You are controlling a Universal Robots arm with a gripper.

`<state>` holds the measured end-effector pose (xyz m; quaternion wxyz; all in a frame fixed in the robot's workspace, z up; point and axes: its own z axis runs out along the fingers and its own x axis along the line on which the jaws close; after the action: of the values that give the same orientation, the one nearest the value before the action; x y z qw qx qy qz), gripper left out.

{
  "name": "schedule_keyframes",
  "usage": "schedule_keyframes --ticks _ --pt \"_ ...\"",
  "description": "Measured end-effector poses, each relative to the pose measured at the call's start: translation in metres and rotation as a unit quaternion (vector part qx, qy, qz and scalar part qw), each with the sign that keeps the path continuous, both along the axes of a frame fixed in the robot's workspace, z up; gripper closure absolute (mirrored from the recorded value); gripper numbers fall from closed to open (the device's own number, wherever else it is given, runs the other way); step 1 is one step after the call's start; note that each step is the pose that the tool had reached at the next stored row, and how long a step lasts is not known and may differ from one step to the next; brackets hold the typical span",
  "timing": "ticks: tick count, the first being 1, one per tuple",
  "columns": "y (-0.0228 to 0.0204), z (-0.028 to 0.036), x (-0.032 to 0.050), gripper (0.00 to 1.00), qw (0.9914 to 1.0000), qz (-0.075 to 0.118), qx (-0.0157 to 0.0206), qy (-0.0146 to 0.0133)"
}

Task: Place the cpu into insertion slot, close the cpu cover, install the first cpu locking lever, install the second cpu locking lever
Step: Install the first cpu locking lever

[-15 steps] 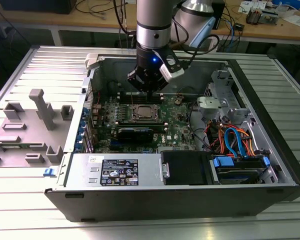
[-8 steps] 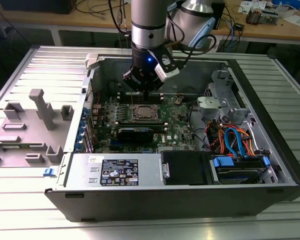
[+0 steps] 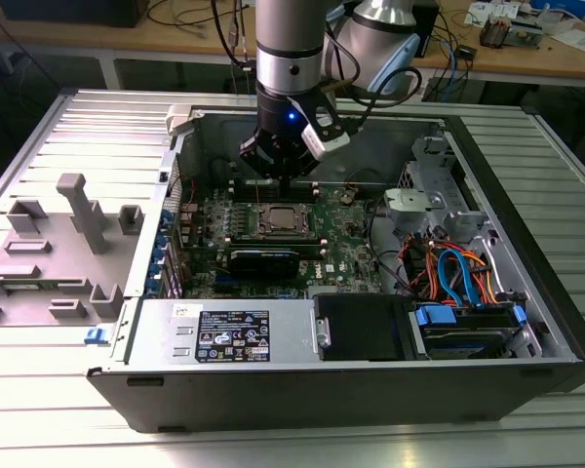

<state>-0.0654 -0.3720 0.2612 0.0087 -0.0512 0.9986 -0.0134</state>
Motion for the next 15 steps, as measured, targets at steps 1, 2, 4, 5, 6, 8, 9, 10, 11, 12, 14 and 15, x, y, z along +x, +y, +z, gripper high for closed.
schedule_keyframes --ticks 1,2,4,5,6,8,9,10,11,12,14,15 --pt "0.0 0.0 0.0 0.89 1.0 0.0 0.0 0.0" --pt "0.0 0.0 0.0 0.89 1.0 0.0 0.0 0.0" --pt "0.0 0.0 0.0 0.89 1.0 0.0 0.0 0.0" --pt "0.0 0.0 0.0 0.89 1.0 -0.001 -0.0001 0.0" --pt "0.0 0.0 0.0 0.89 0.99998 -0.006 -0.0001 0.0" --pt "0.0 -0.0002 0.0 0.89 0.9998 -0.02 0.0 0.0" --pt "0.0 -0.0002 -0.0005 0.89 0.99974 -0.023 0.0 0.0" --pt "0.0001 -0.0003 -0.0014 0.89 0.99974 -0.023 0.0002 -0.0001" --pt "0.0001 -0.0003 -0.0021 0.89 0.99974 -0.023 0.0001 0.0" --pt "0.0 -0.0003 -0.0034 0.89 0.99974 -0.023 0.0001 0.0" --pt "0.0 -0.0002 -0.0076 0.89 0.99974 -0.023 0.0 0.0" --pt "0.0 -0.0003 -0.0098 0.89 0.99974 -0.023 0.0 0.0"
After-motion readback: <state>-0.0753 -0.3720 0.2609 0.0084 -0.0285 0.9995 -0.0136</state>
